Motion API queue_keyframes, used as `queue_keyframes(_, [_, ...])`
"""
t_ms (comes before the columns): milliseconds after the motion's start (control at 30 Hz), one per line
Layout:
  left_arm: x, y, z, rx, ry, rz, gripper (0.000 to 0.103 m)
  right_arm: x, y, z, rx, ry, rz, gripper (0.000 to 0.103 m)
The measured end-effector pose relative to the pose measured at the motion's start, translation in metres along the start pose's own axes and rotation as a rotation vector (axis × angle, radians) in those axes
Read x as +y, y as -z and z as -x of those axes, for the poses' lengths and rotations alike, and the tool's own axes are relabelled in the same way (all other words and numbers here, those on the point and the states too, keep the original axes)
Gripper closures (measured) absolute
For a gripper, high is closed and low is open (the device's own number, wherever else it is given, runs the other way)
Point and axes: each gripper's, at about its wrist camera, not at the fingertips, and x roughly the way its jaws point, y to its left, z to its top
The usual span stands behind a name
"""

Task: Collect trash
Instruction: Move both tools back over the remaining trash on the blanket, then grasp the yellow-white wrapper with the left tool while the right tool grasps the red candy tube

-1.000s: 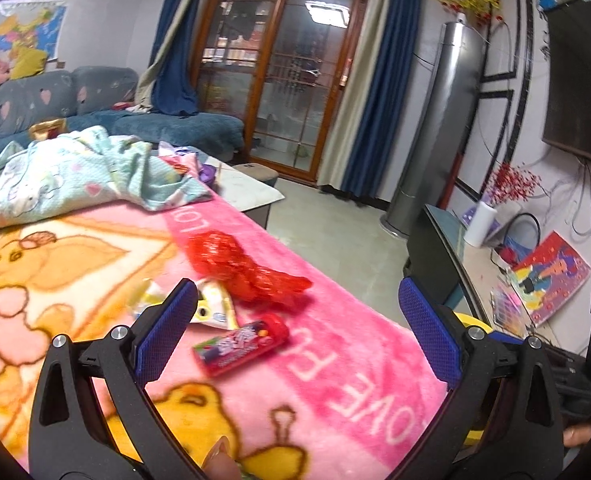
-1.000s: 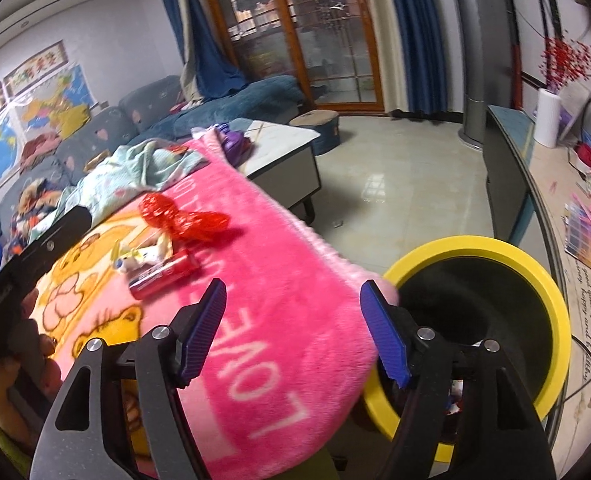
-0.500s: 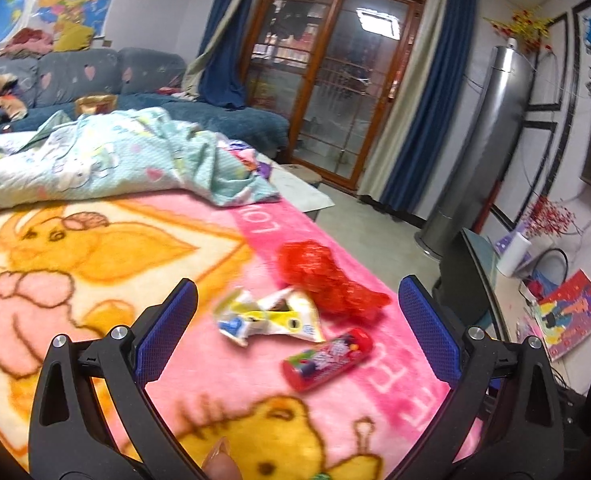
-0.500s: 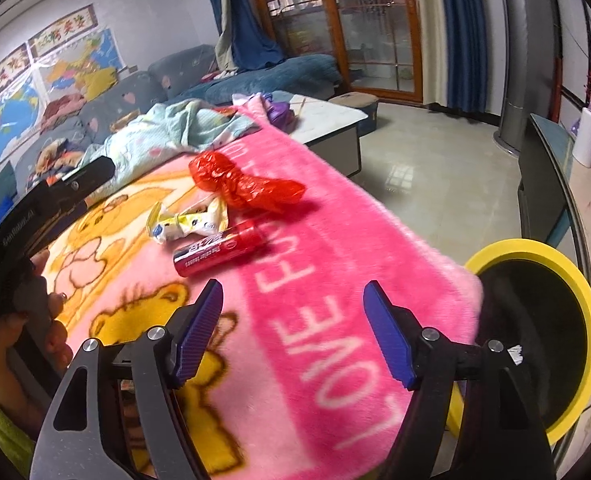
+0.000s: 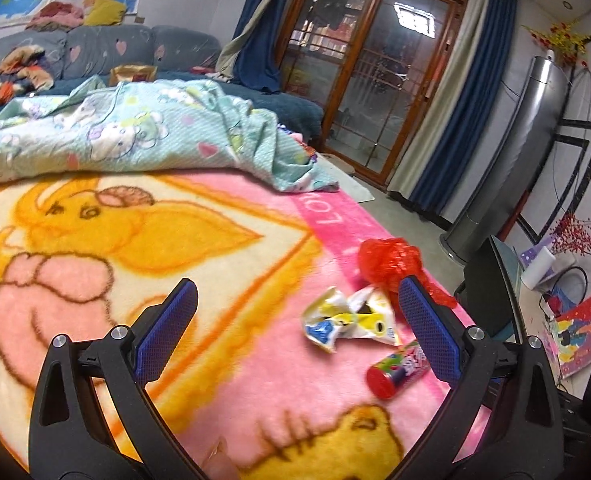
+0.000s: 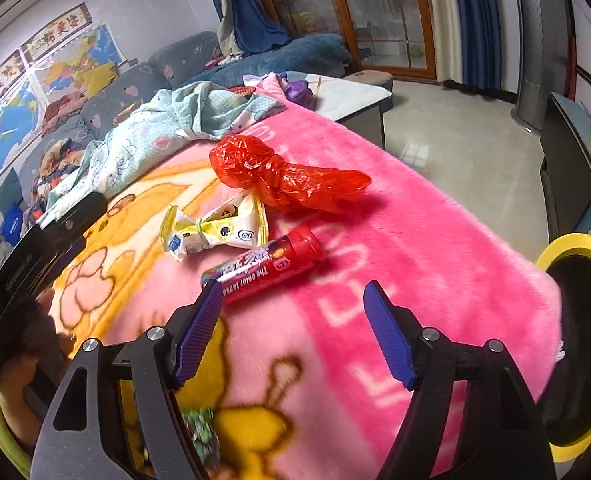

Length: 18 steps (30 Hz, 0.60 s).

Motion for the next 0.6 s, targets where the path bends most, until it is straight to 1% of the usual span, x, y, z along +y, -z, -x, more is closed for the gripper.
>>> queue_keyframes(33, [0.002, 0.001, -0.002, 0.004, 0.001, 0.005, 0.011, 0.001, -0.001, -0.005, 0.005, -0.004, -0.01, 0.033])
queue_keyframes(133, [0.008, 0.002, -0.009, 0.026, 0.009, 0.02, 0.017, 0.003, -0.005, -0.017, 0.02, -0.009, -0.044, 0.033])
queue_keyframes(233, [0.013, 0.002, -0.019, 0.051, 0.033, 0.045, 0.019, 0.005, -0.011, -0.029, 0.029, -0.012, -0.073, 0.033])
queue_keyframes(300, [0.015, 0.002, -0.026, 0.072, 0.062, 0.066, 0.023, 0.006, -0.014, -0.036, 0.031, -0.009, -0.085, 0.033])
queue_keyframes(367, [0.017, 0.002, -0.032, 0.092, 0.082, 0.077, 0.031, 0.007, -0.017, -0.045, 0.041, -0.013, -0.105, 0.033])
queue_keyframes(433, [0.017, 0.003, -0.039, 0.111, 0.102, 0.084, 0.033, 0.006, -0.019, -0.053, 0.055, -0.017, -0.13, 0.033])
queue_keyframes(500, [0.019, 0.004, -0.047, 0.138, 0.144, 0.113, 0.033, 0.005, -0.019, -0.06, 0.069, -0.028, -0.156, 0.033])
queue_keyframes(600, [0.019, 0.006, -0.058, 0.173, 0.185, 0.145, 0.035, 0.001, -0.017, -0.07, 0.089, -0.033, -0.199, 0.036])
